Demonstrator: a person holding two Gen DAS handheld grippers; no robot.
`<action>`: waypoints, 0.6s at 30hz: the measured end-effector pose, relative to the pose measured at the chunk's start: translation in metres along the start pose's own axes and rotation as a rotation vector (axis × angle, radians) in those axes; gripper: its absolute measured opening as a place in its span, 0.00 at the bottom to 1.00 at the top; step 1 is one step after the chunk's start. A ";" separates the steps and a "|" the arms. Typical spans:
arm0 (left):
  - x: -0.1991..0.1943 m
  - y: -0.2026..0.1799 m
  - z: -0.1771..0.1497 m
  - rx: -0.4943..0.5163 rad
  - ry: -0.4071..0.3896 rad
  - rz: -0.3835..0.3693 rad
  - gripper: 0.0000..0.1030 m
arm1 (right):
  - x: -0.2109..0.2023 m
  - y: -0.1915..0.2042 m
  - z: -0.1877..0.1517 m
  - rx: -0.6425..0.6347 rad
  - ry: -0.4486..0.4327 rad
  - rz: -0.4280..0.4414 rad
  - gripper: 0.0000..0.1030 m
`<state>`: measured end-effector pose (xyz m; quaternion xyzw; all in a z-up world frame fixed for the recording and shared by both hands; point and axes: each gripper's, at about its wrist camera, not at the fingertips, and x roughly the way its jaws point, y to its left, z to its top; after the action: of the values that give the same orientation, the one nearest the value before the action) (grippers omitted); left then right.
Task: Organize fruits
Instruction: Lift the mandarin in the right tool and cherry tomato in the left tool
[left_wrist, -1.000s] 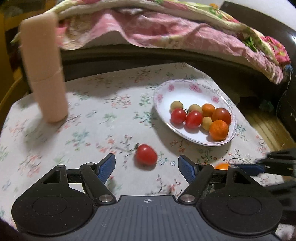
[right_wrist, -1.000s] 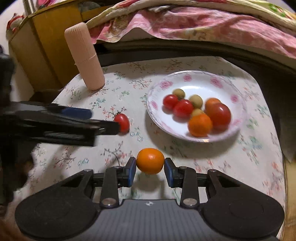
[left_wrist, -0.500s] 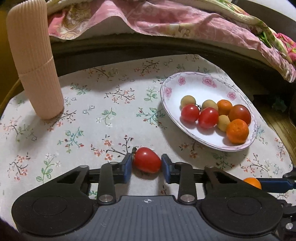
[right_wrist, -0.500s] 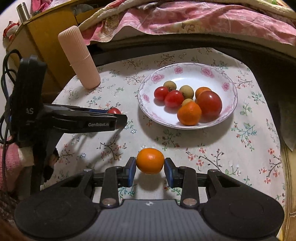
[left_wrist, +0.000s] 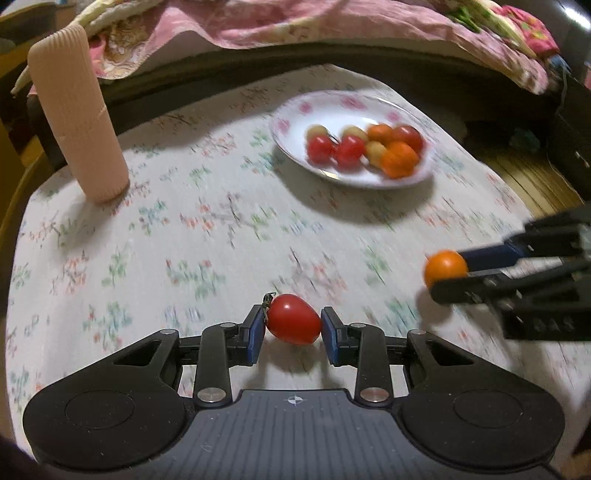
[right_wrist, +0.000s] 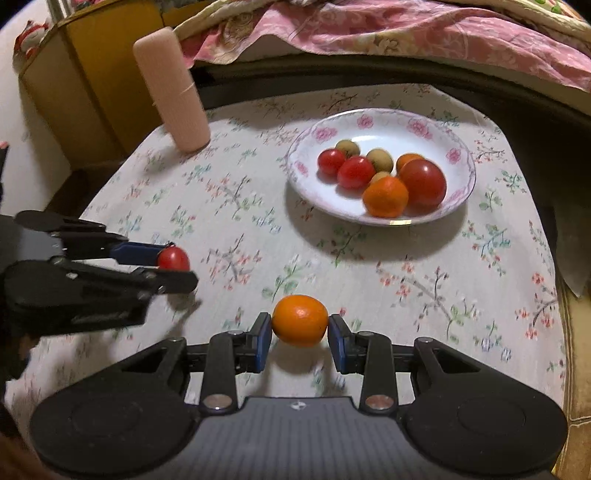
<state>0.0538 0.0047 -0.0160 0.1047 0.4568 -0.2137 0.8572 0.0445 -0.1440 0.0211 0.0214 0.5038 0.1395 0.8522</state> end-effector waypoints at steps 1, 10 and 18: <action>-0.003 -0.003 -0.004 0.006 0.009 -0.008 0.40 | -0.002 0.002 -0.003 -0.004 0.003 -0.003 0.35; -0.003 -0.029 -0.031 0.084 0.056 -0.053 0.41 | -0.014 0.015 -0.039 -0.037 0.050 -0.063 0.35; -0.001 -0.032 -0.029 0.084 0.034 -0.072 0.46 | -0.003 0.013 -0.040 -0.039 0.059 -0.058 0.35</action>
<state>0.0174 -0.0129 -0.0312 0.1277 0.4654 -0.2617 0.8358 0.0057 -0.1363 0.0059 -0.0140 0.5265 0.1251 0.8408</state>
